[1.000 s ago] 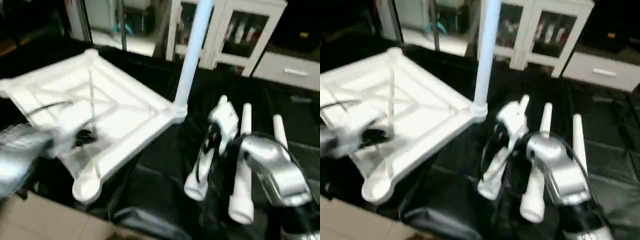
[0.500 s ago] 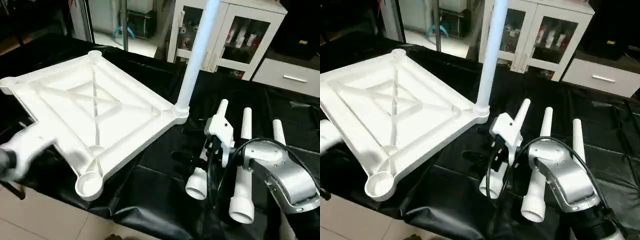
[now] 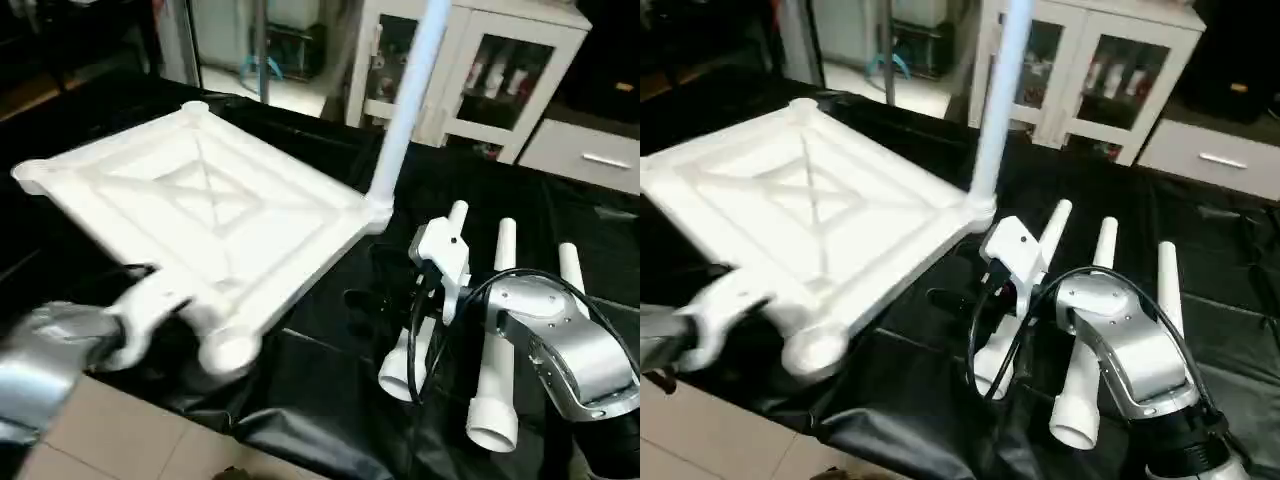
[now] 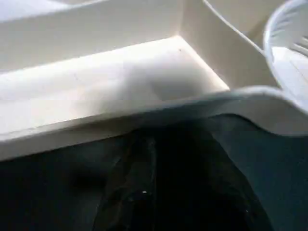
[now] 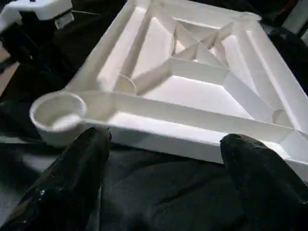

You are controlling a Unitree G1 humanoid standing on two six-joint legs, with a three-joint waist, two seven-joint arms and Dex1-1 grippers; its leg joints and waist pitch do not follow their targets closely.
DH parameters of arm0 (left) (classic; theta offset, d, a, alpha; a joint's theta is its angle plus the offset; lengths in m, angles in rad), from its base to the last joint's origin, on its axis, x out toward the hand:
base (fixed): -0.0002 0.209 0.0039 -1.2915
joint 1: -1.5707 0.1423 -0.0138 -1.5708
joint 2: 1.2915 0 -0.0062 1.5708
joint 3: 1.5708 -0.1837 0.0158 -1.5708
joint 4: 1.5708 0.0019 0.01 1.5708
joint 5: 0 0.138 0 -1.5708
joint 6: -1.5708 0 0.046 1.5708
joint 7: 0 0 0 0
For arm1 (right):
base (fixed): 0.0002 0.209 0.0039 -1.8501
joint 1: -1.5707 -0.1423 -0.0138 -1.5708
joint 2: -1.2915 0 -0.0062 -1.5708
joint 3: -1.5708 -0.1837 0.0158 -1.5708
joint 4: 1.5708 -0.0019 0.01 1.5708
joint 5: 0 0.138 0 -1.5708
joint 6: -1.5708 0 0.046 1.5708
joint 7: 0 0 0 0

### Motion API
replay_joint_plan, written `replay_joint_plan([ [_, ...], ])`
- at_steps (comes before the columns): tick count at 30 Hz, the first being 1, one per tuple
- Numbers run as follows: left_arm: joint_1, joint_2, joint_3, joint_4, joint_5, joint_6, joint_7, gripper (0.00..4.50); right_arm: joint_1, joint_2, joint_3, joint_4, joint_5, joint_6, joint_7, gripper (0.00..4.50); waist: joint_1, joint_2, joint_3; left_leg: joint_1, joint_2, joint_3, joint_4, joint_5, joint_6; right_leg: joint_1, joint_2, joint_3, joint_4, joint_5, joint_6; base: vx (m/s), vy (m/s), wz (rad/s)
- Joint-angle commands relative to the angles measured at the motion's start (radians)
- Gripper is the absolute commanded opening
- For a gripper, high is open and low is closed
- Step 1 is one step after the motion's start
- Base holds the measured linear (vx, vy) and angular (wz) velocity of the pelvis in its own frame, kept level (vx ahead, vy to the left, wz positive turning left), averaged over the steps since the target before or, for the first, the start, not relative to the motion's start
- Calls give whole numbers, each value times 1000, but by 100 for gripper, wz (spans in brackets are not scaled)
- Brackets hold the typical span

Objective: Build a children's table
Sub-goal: Rotate table base

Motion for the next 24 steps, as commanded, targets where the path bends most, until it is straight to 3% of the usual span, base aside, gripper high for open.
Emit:
replay_joint_plan([
  [1, -47, -30, -11, 21, -6, -26, 20, 106, -9, -1, -32, -13, 1, 0, -21, 405, -6, 14, -53, 7, 34, -15, -87, -299, -30, 38, -53, 53, -82, -348, -121, 0, 0, 0],
  [3, -61, -57, -25, 35, -5, -32, 19, 106, -10, 4, -36, -9, -2, 1, -34, 405, -5, 15, -55, 11, 34, -14, -85, -289, -29, 34, -54, 54, -83, -352, -116, 0, 0, 0],
  [10, -116, -170, -68, 119, 22, -91, 84, 106, -17, 32, -58, 8, -12, 1, -90, 405, -3, 12, -61, 3, 34, -12, -80, -209, -17, 42, -52, 54, -71, -234, -141, 0, 0, 0],
  [11, -142, -221, -78, 157, 25, -115, 116, 106, -17, 39, -65, 10, -13, 4, -108, 405, -3, 12, -63, 3, 35, -12, -79, -205, -18, 44, -53, 53, -68, -226, -143, 0, 0, 0],
  [13, -150, -237, -81, 169, 27, -122, 125, 106, -17, 41, -66, 11, -12, 6, -113, 405, -2, 11, -63, 6, 35, -10, -78, -203, -17, 42, -53, 54, -70, -218, -145, 0, 0, 0],
  [14, -168, -271, -82, 193, 28, -138, 143, 106, -17, 45, -68, 10, -12, 10, -123, 405, -2, 11, -63, 0, 34, -12, -78, -198, -16, 47, -54, 53, -69, -217, -145, 0, 0, 0],
  [19, -211, -351, -99, 241, 40, -176, 191, 106, -7, 58, -77, 1, -16, 35, -158, 405, -3, 8, -66, 0, 34, -10, -74, -166, -7, 49, -53, 54, -66, -175, -151, 0, 0, 0],
  [20, -214, -358, -102, 242, 41, -176, 195, 106, -6, 60, -79, 1, -16, 42, -165, 405, -3, 12, -67, 2, 34, -10, -73, -165, -7, 48, -53, 55, -65, -167, -154, 0, 0, 0],
  [21, -209, -357, -107, 217, 37, -161, 187, 106, -4, 62, -85, 0, -31, 53, -195, 405, -3, 9, -66, -1, 34, -11, -74, -162, -6, 51, -54, 54, -65, -165, -157, 0, 0, 0],
  [22, -198, -348, -108, 181, 32, -141, 177, 106, -5, 72, -99, 1, -37, 77, -230, 405, -4, 20, -65, -1, 34, -12, -75, -168, -12, 50, -54, 54, -64, -172, -158, 0, 0, 0],
  [24, -165, -315, -102, 88, 19, -99, 156, 109, -19, 112, -159, 3, -23, 155, -317, 438, -7, 14, -66, 0, 36, -12, -77, -166, -18, 52, -55, 55, -63, -170, -161, 0, 0, 0],
])
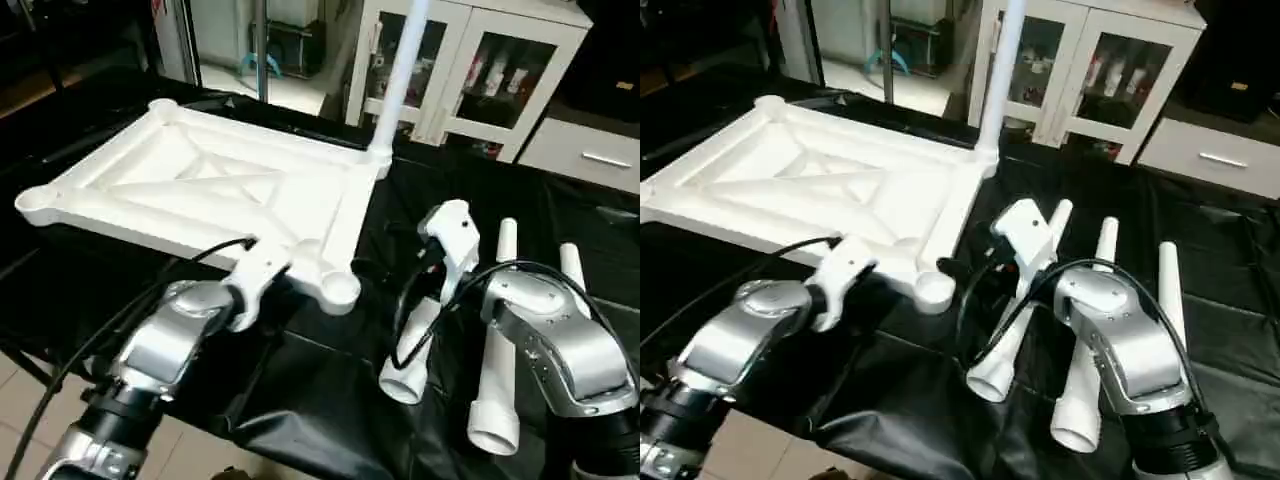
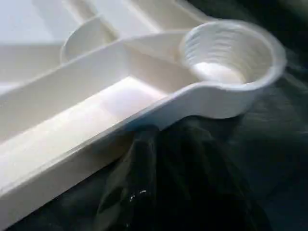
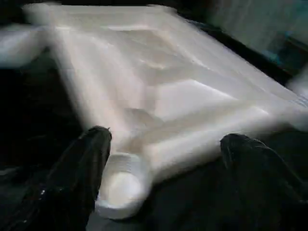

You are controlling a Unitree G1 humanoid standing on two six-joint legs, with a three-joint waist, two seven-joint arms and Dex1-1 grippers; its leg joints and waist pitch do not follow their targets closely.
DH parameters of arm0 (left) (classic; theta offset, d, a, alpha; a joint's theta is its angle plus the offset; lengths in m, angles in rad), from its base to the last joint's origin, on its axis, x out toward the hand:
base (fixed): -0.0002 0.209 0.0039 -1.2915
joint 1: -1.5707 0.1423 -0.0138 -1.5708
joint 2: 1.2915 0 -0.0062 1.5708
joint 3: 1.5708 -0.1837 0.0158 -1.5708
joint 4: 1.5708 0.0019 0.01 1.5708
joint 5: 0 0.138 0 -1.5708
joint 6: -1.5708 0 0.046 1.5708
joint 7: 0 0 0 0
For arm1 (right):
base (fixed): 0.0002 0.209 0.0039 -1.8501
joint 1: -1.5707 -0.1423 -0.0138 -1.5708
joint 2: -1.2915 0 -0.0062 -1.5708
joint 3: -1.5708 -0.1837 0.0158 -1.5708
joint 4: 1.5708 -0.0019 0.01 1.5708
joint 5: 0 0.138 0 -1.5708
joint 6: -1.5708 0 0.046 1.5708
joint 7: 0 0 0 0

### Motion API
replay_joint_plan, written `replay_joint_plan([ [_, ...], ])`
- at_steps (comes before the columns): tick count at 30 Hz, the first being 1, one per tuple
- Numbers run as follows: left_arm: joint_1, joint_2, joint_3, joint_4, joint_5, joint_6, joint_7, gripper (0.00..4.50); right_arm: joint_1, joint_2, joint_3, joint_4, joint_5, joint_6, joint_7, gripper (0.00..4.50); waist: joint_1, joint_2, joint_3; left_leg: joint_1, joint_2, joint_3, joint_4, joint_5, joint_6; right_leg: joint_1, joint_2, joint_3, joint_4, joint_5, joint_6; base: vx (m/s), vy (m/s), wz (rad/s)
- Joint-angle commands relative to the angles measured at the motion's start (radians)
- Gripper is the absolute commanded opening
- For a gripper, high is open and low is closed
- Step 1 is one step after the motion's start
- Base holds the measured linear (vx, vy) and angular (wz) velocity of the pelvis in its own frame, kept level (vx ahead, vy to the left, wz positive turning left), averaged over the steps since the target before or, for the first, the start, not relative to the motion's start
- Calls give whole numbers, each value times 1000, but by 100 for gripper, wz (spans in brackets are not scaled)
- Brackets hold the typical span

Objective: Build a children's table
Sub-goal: Rotate table base, then pick table leg

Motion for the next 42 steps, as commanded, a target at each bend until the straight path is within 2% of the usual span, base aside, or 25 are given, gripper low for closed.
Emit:
replay_joint_plan([
  [1, 18, 23, 2, -90, -10, 36, -19, 109, -17, 15, -71, -4, 0, 76, -81, 438, -4, 16, -63, 2, 34, -13, -80, -179, -27, 52, -52, 51, -63, -183, -162, 0, 0, 0],
  [4, 71, 63, 37, -212, -51, 78, -44, 109, -24, 36, -114, -36, 24, 186, -134, 444, -7, 17, -61, 2, 34, -14, -83, -197, -32, 53, -52, 51, -63, -220, -154, 0, 0, 0],
  [6, 125, 100, 74, -322, -103, 110, -79, 109, -25, 39, -123, -72, 15, 280, -167, 444, -10, 19, -58, 5, 33, -13, -83, -213, -36, 48, -48, 52, -67, -243, -146, 0, 0, 0],
  [7, 147, 113, 92, -363, -124, 119, -92, 109, -27, 35, -121, -86, 5, 310, -177, 444, -11, 12, -56, 6, 33, -11, -83, -222, -40, 46, -47, 52, -69, -269, -136, 0, 0, 0],
  [8, 172, 119, 122, -398, -140, 113, -94, 109, -31, 44, -126, -103, 0, 359, -200, 444, -12, 17, -54, 7, 31, -11, -84, -233, -43, 42, -45, 53, -71, -293, -128, 0, 0, 0],
  [10, 201, 86, 175, -413, -151, 71, -57, 109, -40, 67, -135, -120, -10, 415, -243, 444, -13, 6, -52, 6, 31, -10, -85, -237, -45, 40, -43, 55, -74, -312, -116, 0, 0, 0],
  [11, 206, 73, 186, -412, -148, 56, -41, 109, -43, 75, -137, -123, -14, 424, -256, 444, -12, 12, -51, 10, 30, -10, -85, -254, -50, 34, -43, 57, -79, -343, -106, 0, 0, 0],
  [14, 219, 39, 209, -412, -134, 25, 12, 109, -53, 100, -130, -134, -52, 463, -317, 444, -8, 9, -51, 15, 29, -10, -85, -267, -60, 28, -41, 61, -83, -364, -77, 0, 0, 0],
  [16, 229, 38, 203, -437, -141, 47, 23, 109, -70, 109, -117, -146, -67, 555, -353, 444, -9, 11, -52, 12, 28, -12, -86, -260, -67, 31, -39, 61, -79, -352, -67, 0, 0, 0],
  [17, 235, 46, 192, -460, -157, 68, 12, 109, -99, 135, -133, -145, -67, 694, -372, 444, -11, 6, -54, 9, 27, -13, -87, -242, -68, 34, -37, 61, -74, -326, -64, 0, 0, 0],
  [18, 236, 46, 192, -460, -158, 68, 11, 109, -100, 135, -133, -145, -67, 696, -373, 444, -12, 8, -55, 8, 25, -14, -87, -228, -71, 35, -36, 62, -70, -306, -66, 0, 0, 0],
  [19, 238, 50, 189, -471, -166, 77, 6, 109, -113, 152, -146, -145, -65, 749, -384, 444, -12, 8, -55, 8, 25, -12, -85, -223, -74, 33, -38, 63, -71, -301, -64, 0, 0, 0],
  [21, 238, 57, 180, -482, -173, 84, -8, 109, -125, 170, -162, -138, -67, 781, -399, 444, -12, 2, -56, 8, 25, -11, -84, -208, -75, 34, -40, 64, -71, -296, -60, 0, 0, 0],
  [23, 240, 75, 164, -503, -191, 96, -44, 109, -141, 201, -192, -120, -81, 821, -426, 444, -10, 6, -57, 8, 25, -10, -83, -179, -80, 34, -38, 64, -66, -259, -63, 0, 0, 0],
  [24, 242, 93, 152, -521, -207, 107, -66, 109, -148, 222, -217, -107, -87, 843, -440, 444, -11, 1, -57, 8, 25, -8, -83, -172, -81, 33, -37, 64, -65, -252, -63, 0, 0, 0],
  [27, 252, 133, 128, -558, -237, 131, -109, 109, -159, 255, -255, -82, -95, 876, -458, 444, -11, 5, -56, 10, 23, -7, -85, -167, -98, 31, -35, 63, -59, -239, -68, 0, 0, 0],
  [28, 255, 154, 113, -575, -248, 148, -129, 109, -164, 270, -271, -65, -100, 891, -462, 444, -12, 1, -55, 10, 23, -6, -85, -171, -98, 32, -36, 64, -60, -243, -65, 0, 0, 0],
  [29, 255, 164, 105, -584, -255, 159, -138, 109, -166, 278, -280, -53, -102, 901, -464, 444, -11, 6, -55, 12, 23, -7, -85, -179, -103, 31, -37, 64, -60, -254, -62, 0, 0, 0],
  [30, 253, 173, 96, -593, -262, 171, -146, 109, -168, 282, -286, -42, -104, 907, -468, 444, -12, -2, -53, 13, 23, -6, -86, -192, -104, 30, -37, 64, -63, -275, -54, 0, 0, 0],
  [31, 249, 180, 89, -600, -267, 181, -151, 109, -167, 284, -286, -32, -106, 909, -472, 444, -10, 2, -53, 12, 23, -7, -88, -199, -109, 29, -38, 64, -64, -294, -48, 0, 0, 0],
  [32, 244, 188, 81, -607, -267, 187, -156, 109, -166, 289, -290, -22, -108, 913, -476, 444, -12, -4, -53, 13, 23, -7, -87, -204, -109, 29, -38, 64, -66, -303, -45, 0, 0, 0],
  [34, 240, 193, 76, -611, -269, 192, -159, 109, -164, 297, -297, -13, -109, 917, -480, 444, -11, -2, -51, 13, 23, -8, -88, -217, -111, 28, -40, 64, -68, -332, -31, 0, 0, 0],
  [35, 232, 201, 69, -617, -271, 200, -162, 109, -157, 311, -302, 7, -110, 915, -487, 444, -12, -7, -51, 12, 22, -9, -89, -222, -111, 29, -40, 64, -71, -346, -24, 0, 0, 0],
  [38, 224, 210, 63, -621, -279, 208, -159, 109, -150, 325, -303, 33, -111, 911, -493, 444, -11, -8, -51, 12, 22, -10, -89, -225, -111, 28, -41, 63, -71, -363, -13, 0, 0, 0],
  [42, 216, 214, 59, -626, -283, 216, -155, 109, -141, 332, -299, 59, -108, 910, -487, 444, -12, -6, -54, 13, 23, -11, -88, -209, -118, 28, -39, 62, -66, -325, -18, 0, 0, 0],
])
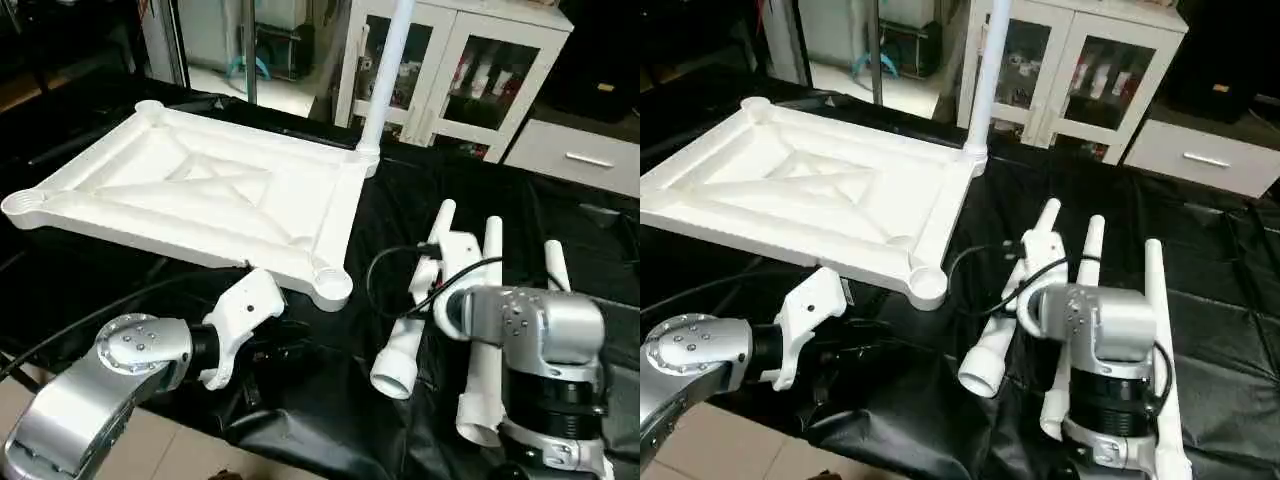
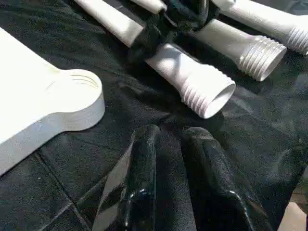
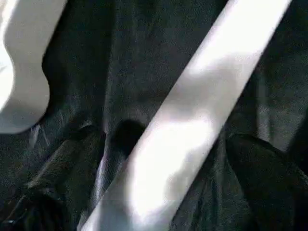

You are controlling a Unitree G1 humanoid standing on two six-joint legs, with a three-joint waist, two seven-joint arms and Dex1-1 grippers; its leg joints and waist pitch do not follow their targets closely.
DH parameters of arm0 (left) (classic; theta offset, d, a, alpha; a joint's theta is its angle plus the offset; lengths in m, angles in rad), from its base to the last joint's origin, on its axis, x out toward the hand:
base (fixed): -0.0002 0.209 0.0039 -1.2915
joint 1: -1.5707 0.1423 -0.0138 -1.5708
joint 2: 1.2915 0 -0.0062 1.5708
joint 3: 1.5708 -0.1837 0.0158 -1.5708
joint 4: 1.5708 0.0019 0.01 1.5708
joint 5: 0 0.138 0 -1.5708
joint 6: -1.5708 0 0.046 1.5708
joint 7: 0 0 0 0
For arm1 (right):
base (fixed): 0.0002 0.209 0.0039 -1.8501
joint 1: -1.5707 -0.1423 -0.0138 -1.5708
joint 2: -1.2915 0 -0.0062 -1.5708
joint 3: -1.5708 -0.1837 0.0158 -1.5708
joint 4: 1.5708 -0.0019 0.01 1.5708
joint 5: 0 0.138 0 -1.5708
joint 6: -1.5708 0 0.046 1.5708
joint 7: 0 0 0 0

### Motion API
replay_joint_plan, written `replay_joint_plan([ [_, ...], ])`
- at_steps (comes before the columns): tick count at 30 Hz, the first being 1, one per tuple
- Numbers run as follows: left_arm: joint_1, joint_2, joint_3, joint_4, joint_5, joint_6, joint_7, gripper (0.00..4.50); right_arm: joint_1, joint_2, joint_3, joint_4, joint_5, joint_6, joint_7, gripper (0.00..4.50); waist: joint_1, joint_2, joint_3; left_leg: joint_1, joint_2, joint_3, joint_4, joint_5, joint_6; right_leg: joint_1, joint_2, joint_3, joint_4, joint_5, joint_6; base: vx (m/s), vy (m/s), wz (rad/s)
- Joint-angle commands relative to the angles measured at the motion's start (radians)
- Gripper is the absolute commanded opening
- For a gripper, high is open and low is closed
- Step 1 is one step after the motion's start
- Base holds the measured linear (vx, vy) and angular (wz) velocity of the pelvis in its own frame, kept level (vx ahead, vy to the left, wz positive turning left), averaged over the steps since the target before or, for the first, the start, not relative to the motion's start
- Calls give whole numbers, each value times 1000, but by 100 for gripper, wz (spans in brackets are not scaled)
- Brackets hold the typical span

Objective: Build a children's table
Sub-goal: Pick table leg

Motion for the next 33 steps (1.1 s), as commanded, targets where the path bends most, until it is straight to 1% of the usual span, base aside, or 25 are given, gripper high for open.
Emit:
replay_joint_plan([
  [1, -14, 5, -14, -25, -10, 7, 2, 109, 14, -11, 2, 13, 4, 4, 9, 444, -4, 4, -53, 8, 23, -8, -85, -201, -104, 34, -51, 48, -71, -306, -27, 0, 0, 0],
  [3, -19, 9, -23, -27, -8, 12, 5, 109, 30, -19, 20, 29, 10, 8, 26, 444, -3, 8, -53, 8, 23, -8, -85, -190, -106, 34, -51, 48, -70, -286, -28, 0, 0, 0],
  [4, -19, 9, -23, -27, -8, 12, 5, 109, 30, -20, 20, 30, 11, 9, 26, 444, -2, 8, -54, 9, 23, -7, -84, -186, -107, 34, -50, 48, -69, -276, -29, 0, 0, 0],
  [5, -20, 10, -26, -28, -8, 13, 7, 109, 36, -23, 26, 35, 12, 9, 29, 444, -3, 1, -53, 7, 23, -7, -85, -186, -109, 35, -49, 48, -70, -268, -30, 0, 0, 0],
  [6, -21, 8, -30, -32, -12, 16, 10, 109, 43, -26, 29, 41, 11, 8, 28, 444, -2, 2, -55, 7, 23, -7, -85, -186, -110, 37, -51, 48, -68, -266, -31, 0, 0, 0],
  [8, -23, 7, -31, -35, -17, 20, 11, 109, 45, -24, 24, 46, 11, 7, 26, 416, -3, 2, -54, 8, 23, -8, -86, -196, -113, 36, -50, 48, -69, -274, -32, 0, 0, 0],
  [9, -23, 7, -31, -35, -18, 21, 12, 109, 45, -23, 22, 47, 11, 7, 25, 416, -4, 0, -54, 8, 23, -7, -85, -201, -113, 35, -50, 48, -70, -281, -32, 0, 0, 0],
  [10, -24, 7, -30, -35, -20, 22, 12, 109, 45, -21, 16, 50, 11, 5, 25, 408, -3, -1, -53, 10, 23, -8, -85, -218, -112, 34, -51, 48, -73, -310, -28, 0, 0, 0],
  [11, -26, 7, -30, -34, -21, 23, 13, 109, 44, -15, 5, 56, 11, 5, 23, 408, -3, -2, -54, 9, 23, -8, -85, -220, -111, 34, -51, 48, -73, -313, -27, 0, 0, 0],
  [12, -27, 7, -30, -34, -21, 23, 13, 109, 44, -14, 1, 57, 11, 5, 23, 385, -3, -2, -53, 10, 23, -8, -85, -228, -111, 33, -51, 48, -74, -326, -25, 0, 0, 0],
  [13, -30, 7, -30, -32, -23, 24, 14, 109, 43, -9, -10, 62, 12, 6, 24, 376, -3, -3, -53, 10, 23, -8, -85, -230, -110, 32, -51, 48, -75, -331, -23, 0, 0, 0],
  [14, -36, 8, -30, -27, -26, 23, 18, 109, 46, -10, -18, 73, 8, -2, 26, 370, -3, -1, -53, 9, 22, -10, -86, -234, -111, 33, -51, 47, -75, -337, -21, 0, 0, 0],
  [15, -38, 8, -30, -25, -26, 23, 18, 109, 47, -11, -19, 76, 6, -6, 25, 363, -3, -1, -54, 9, 23, -10, -86, -236, -112, 32, -51, 47, -76, -339, -20, 0, 0, 0],
  [16, -39, 8, -29, -23, -27, 21, 20, 109, 49, -10, -23, 78, 6, -10, 24, 347, -3, -2, -54, 10, 22, -10, -86, -242, -113, 32, -51, 47, -76, -339, -17, 0, 0, 0],
  [17, -39, 8, -29, -23, -27, 21, 20, 109, 49, -10, -23, 78, 6, -10, 24, 347, -3, -2, -54, 10, 22, -10, -86, -242, -113, 32, -51, 47, -76, -339, -17, 0, 0, 0],
  [18, -42, 8, -27, -21, -27, 20, 22, 109, 50, -9, -28, 81, 6, -14, 22, 327, -3, -3, -55, 10, 23, -10, -85, -239, -112, 32, -50, 46, -75, -332, -18, 0, 0, 0],
  [20, -46, 5, -27, -18, -24, 15, 28, 109, 48, -3, -44, 86, 10, -17, 20, 324, -3, -3, -56, 9, 23, -10, -86, -237, -112, 32, -50, 47, -74, -327, -21, 0, 0, 0],
  [21, -46, 5, -27, -17, -23, 14, 28, 109, 48, -1, -46, 87, 10, -18, 19, 315, -3, -2, -56, 9, 23, -10, -85, -237, -113, 32, -50, 47, -74, -325, -21, 0, 0, 0],
  [24, -48, 6, -27, -18, -26, 14, 29, 109, 44, 1, -57, 96, 8, -30, 15, 279, -3, -3, -56, 9, 23, -10, -85, -235, -113, 33, -50, 46, -74, -318, -24, 0, 0, 0],
  [25, -48, 8, -26, -20, -30, 14, 29, 109, 42, 4, -62, 99, 7, -35, 13, 279, -3, 0, -57, 10, 23, -11, -85, -233, -114, 33, -50, 46, -73, -313, -26, 0, 0, 0],
  [26, -48, 8, -24, -20, -31, 14, 29, 109, 42, 4, -65, 100, 6, -38, 12, 271, -3, -2, -57, 9, 22, -10, -85, -232, -114, 33, -49, 46, -73, -309, -27, 0, 0, 0],
  [27, -48, 8, -24, -20, -31, 14, 29, 109, 42, 4, -65, 100, 6, -38, 12, 252, -3, -1, -56, 9, 23, -10, -85, -233, -115, 33, -50, 46, -73, -310, -28, 0, 0, 0],
  [29, -48, 8, -24, -19, -31, 14, 29, 109, 42, 5, -66, 101, 6, -40, 12, 245, -4, -2, -55, 10, 22, -10, -86, -245, -115, 32, -49, 46, -75, -327, -26, 0, 0, 0],
  [33, -50, 14, -25, -16, -33, 8, 36, 109, 41, 8, -77, 103, 6, -55, 9, 205, -4, -2, -56, 10, 22, -11, -85, -250, -113, 32, -50, 46, -76, -336, -23, 0, 0, 0],
])
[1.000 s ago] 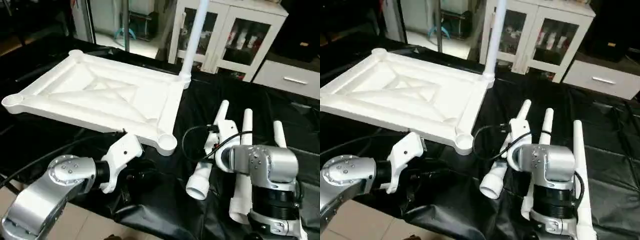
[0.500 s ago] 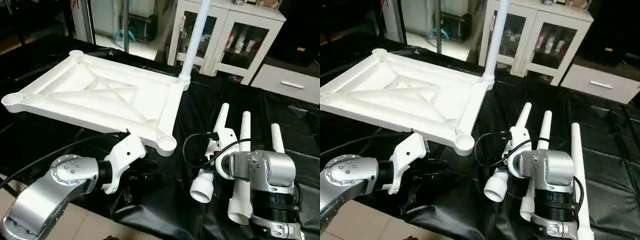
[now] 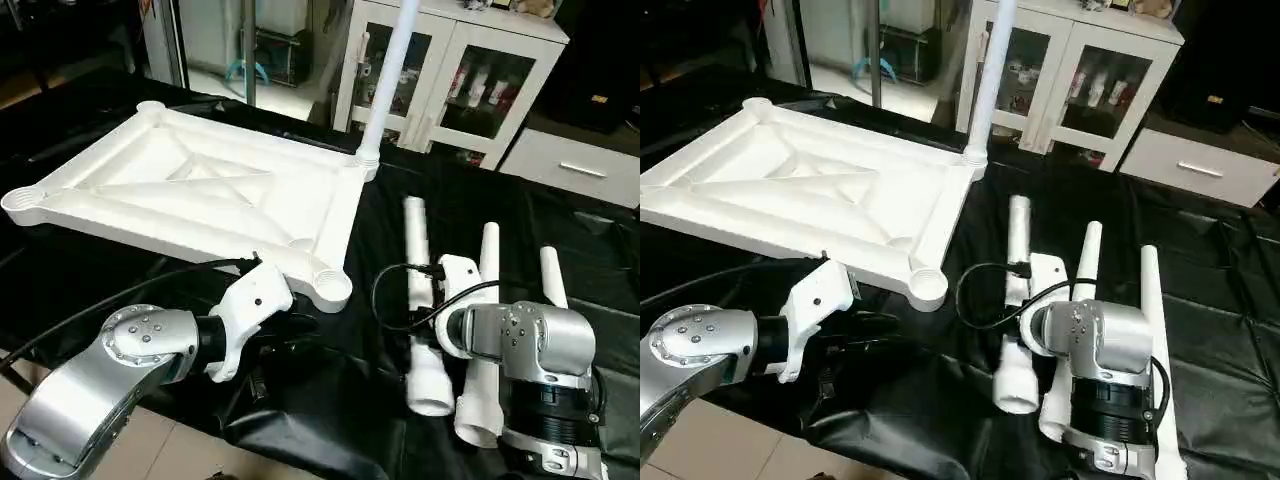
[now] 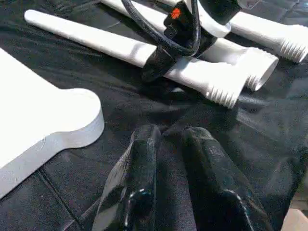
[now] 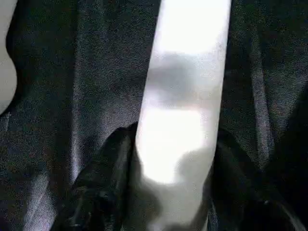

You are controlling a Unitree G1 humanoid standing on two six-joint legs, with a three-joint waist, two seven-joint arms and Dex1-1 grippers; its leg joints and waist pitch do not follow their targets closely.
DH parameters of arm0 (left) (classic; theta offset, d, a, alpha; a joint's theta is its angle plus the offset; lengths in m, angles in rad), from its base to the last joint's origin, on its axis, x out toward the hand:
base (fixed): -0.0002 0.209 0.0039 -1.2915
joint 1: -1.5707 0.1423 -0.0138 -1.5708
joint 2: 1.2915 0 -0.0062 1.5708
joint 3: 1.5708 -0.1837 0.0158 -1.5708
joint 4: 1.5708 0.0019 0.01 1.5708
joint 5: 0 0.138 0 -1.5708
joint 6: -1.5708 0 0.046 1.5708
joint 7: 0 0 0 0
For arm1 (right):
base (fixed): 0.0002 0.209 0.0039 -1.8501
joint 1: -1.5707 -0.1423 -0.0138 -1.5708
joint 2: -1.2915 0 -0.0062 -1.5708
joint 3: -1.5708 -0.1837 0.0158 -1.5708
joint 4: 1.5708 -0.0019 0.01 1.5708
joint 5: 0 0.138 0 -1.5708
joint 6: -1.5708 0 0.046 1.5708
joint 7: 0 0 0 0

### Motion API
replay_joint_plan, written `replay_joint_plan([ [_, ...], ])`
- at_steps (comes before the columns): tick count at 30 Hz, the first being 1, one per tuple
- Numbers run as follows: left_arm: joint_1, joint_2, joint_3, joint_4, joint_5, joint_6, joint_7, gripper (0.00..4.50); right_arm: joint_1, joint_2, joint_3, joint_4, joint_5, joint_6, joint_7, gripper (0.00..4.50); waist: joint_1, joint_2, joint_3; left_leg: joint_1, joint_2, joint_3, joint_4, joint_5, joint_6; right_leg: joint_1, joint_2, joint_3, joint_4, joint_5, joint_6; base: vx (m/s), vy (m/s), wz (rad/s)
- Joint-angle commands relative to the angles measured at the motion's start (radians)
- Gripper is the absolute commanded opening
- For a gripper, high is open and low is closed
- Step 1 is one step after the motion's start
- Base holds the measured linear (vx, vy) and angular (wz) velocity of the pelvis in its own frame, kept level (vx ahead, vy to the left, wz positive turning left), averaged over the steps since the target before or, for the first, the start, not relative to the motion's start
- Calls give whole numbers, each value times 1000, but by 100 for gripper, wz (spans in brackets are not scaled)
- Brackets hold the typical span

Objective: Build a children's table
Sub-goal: Pick table leg

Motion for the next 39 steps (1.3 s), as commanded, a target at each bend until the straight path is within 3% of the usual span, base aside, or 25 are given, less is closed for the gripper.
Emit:
replay_joint_plan([
  [1, -12, 6, -4, 2, -7, -2, 6, 109, 4, 1, -14, 17, 0, -5, -7, 199, -4, 19, -46, 9, 23, -10, -85, -251, -111, 31, -50, 46, -79, -336, -23, 0, 0, 0],
  [8, -13, 12, -2, 5, -11, -4, 7, 109, -23, 34, -79, -9, 6, -25, -27, 182, -6, 23, -45, 10, 21, -10, -85, -267, -111, 28, -50, 46, -81, -358, -22, 0, 0, 0],
  [15, -20, 17, 7, 10, -17, -5, 3, 109, -96, 67, -162, -86, 34, -65, -41, 181, -7, 24, -46, 8, 22, -9, -86, -235, -113, 29, -48, 46, -73, -306, -27, 0, 0, 0],
  [16, -22, 17, 10, 12, -20, -7, 2, 109, -108, 72, -171, -104, 44, -86, -38, 181, -6, 32, -48, 11, 21, -9, -84, -235, -115, 29, -47, 46, -71, -301, -29, 0, 0, 0],
  [17, -23, 17, 13, 14, -22, -9, 2, 109, -115, 77, -177, -117, 51, -105, -38, 181, -7, 28, -47, 10, 21, -7, -84, -231, -113, 29, -46, 46, -71, -290, -29, 0, 0, 0],
  [21, -46, -10, 44, 42, -23, -44, 25, 109, -168, 117, -236, -186, 110, -243, -28, 181, -8, 31, -47, 11, 20, -6, -85, -238, -113, 27, -45, 46, -71, -287, -33, 0, 0, 0],
  [22, -46, -10, 44, 42, -23, -44, 25, 109, -168, 117, -236, -186, 110, -243, -28, 181, -8, 31, -47, 12, 20, -7, -85, -245, -112, 27, -45, 46, -71, -291, -34, 0, 0, 0],
  [25, -121, -109, 124, 129, 3, -100, 143, 109, -209, 106, -252, -206, 211, -289, 82, 181, -5, 33, -47, 14, 20, -7, -84, -263, -102, 30, -45, 46, -75, -286, -34, 0, 0, 0],
  [27, -169, -157, 168, 181, 10, -118, 208, 109, -214, 79, -234, -210, 256, -292, 157, 181, -4, 33, -49, 10, 20, -9, -83, -262, -94, 37, -44, 45, -75, -282, -31, 0, 0, 0],
  [28, -203, -191, 204, 213, -4, -119, 242, 136, -219, 61, -229, -213, 293, -277, 211, 181, -2, 31, -49, 9, 21, -10, -82, -256, -92, 37, -46, 46, -75, -277, -29, 0, 0, 0],
  [29, -230, -220, 237, 236, -26, -112, 265, 136, -223, 46, -229, -215, 326, -254, 252, 181, -1, 30, -50, 7, 20, -11, -81, -250, -83, 43, -47, 45, -74, -270, -32, 0, 0, 0],
  [30, -301, -291, 328, 280, -111, -76, 309, 143, -239, 8, -243, -205, 393, -220, 321, 181, 2, 29, -51, 4, 19, -9, -78, -220, -80, 44, -49, 46, -73, -247, -42, 0, 0, 0],
  [34, -376, -361, 388, 307, -216, -54, 310, 173, -253, -58, -247, -175, 481, -195, 417, 181, 10, 23, -60, 1, 21, -8, -70, -136, -64, 51, -51, 44, -59, -133, -105, 0, 0, 0],
  [39, -432, -413, 415, 343, -262, -22, 331, 225, -235, -112, -198, -181, 531, -178, 508, 180, 16, 18, -57, -4, 22, -5, -68, -115, -41, 54, -53, 44, -65, -155, -116, 0, 0, 0],
])
